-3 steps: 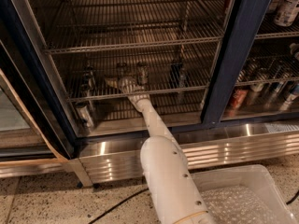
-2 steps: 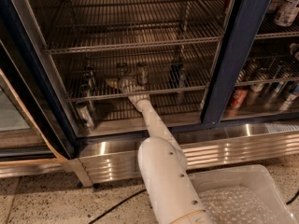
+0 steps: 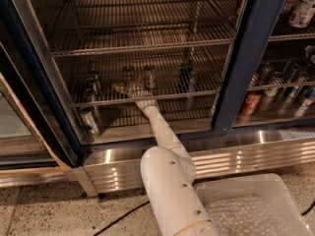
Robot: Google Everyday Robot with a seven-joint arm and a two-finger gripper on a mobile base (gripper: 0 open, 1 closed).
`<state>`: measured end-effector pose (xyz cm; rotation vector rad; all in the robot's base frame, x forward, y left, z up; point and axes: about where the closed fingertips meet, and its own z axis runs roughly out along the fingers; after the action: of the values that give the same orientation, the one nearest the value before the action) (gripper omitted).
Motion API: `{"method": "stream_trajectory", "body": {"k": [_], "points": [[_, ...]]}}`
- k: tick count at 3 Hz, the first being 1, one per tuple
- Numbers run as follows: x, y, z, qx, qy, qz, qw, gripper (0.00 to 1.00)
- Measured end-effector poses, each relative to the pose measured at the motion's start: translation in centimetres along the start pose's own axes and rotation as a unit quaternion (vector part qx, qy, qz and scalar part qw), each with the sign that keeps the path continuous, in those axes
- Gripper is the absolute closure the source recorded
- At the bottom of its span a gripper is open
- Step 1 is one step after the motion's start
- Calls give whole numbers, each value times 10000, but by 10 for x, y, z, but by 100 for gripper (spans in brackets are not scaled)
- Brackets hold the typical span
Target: Pick 7up can from bottom shelf of fridge
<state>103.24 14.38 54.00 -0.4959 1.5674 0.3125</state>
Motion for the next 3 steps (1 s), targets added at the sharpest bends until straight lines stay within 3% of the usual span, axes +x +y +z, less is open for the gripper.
{"method": "stream_trajectory", "body": {"k": [1, 3], "points": [[-2, 4, 3, -16, -32, 37, 10000, 23], [-12, 0, 11, 80, -122, 104, 9998, 23]]}}
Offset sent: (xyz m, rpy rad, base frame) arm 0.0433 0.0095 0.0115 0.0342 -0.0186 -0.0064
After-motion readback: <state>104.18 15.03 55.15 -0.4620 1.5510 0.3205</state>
